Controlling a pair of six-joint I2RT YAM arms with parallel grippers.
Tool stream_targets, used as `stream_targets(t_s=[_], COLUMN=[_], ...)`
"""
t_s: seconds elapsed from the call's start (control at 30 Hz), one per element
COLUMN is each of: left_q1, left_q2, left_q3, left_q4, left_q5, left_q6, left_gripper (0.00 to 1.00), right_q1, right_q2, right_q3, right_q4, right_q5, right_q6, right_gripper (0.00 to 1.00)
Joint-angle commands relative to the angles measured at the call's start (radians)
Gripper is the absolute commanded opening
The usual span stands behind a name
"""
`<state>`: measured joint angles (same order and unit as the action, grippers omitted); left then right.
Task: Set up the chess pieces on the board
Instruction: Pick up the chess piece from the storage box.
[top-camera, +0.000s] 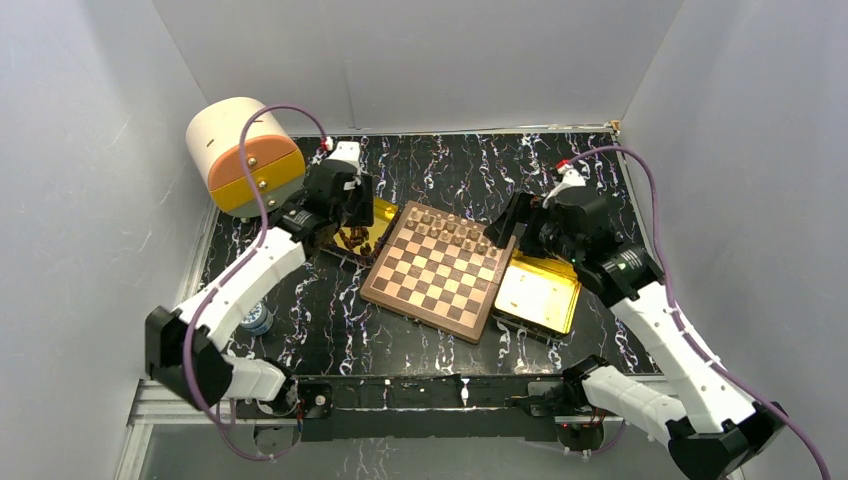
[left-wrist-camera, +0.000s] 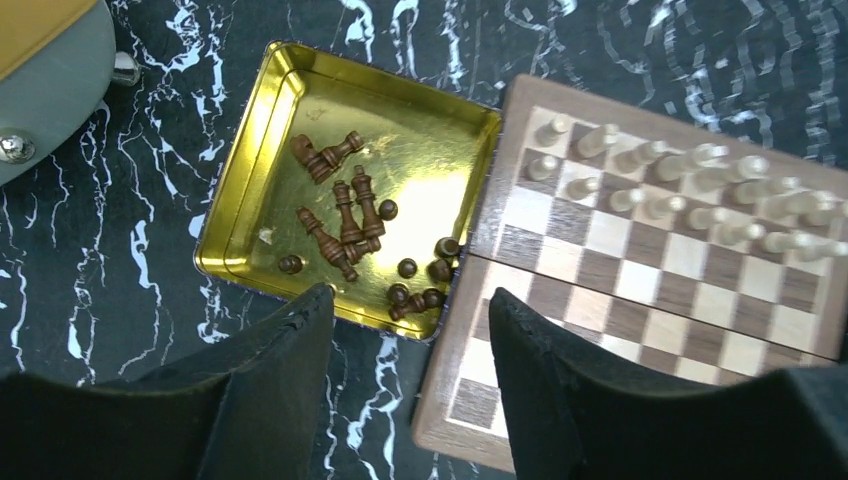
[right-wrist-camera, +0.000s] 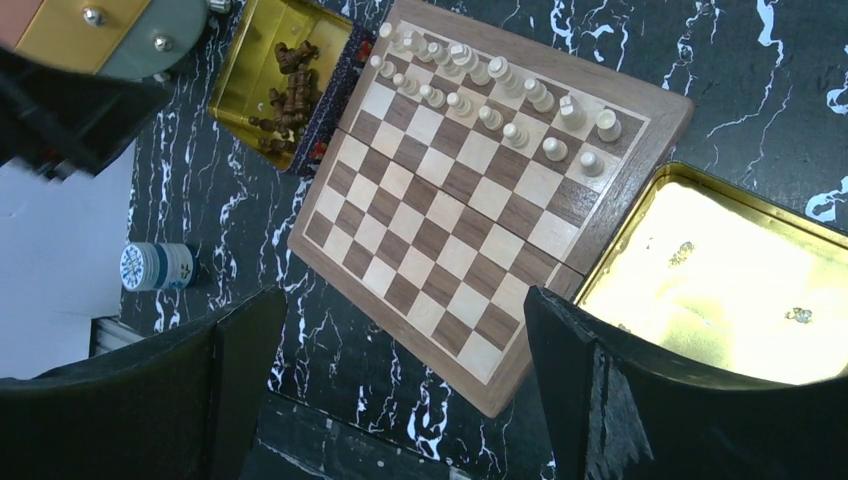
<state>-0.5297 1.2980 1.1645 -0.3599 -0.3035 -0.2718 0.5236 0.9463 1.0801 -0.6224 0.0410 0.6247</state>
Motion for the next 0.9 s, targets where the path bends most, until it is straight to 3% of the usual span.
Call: stream_targets(t_s=[0.0, 0.27, 0.5, 0.87], left_q1=[0.055, 0.139, 0.160, 0.162], left_q2=[0.117, 0.350, 0.486, 0.595], left_q3=[0.084, 0.218, 0.232, 0.239], left_q4=[-0.051, -0.072, -0.012, 0.002], left_q5=[-0.041, 0.042, 0.108, 0.162], left_q6=[0.027, 0.004, 0.029, 0.058], left_gripper=[0.54, 0.39, 0.36, 0.26], right_q1=[-0.004, -0.003, -0.004, -0.003], right_q2=[-0.076, -0.174, -0.151, -0.114], right_q3=[-0.045, -0.131, -0.118, -0.113], right_q4=[0.077, 0.176, 0.166, 0.185], right_q5=[-0.028, -0.131, -0.116, -0.117], right_q6=[-0.020, -0.042, -0.055, -0.051], right_gripper=[0.99, 0.98, 0.98, 0.97])
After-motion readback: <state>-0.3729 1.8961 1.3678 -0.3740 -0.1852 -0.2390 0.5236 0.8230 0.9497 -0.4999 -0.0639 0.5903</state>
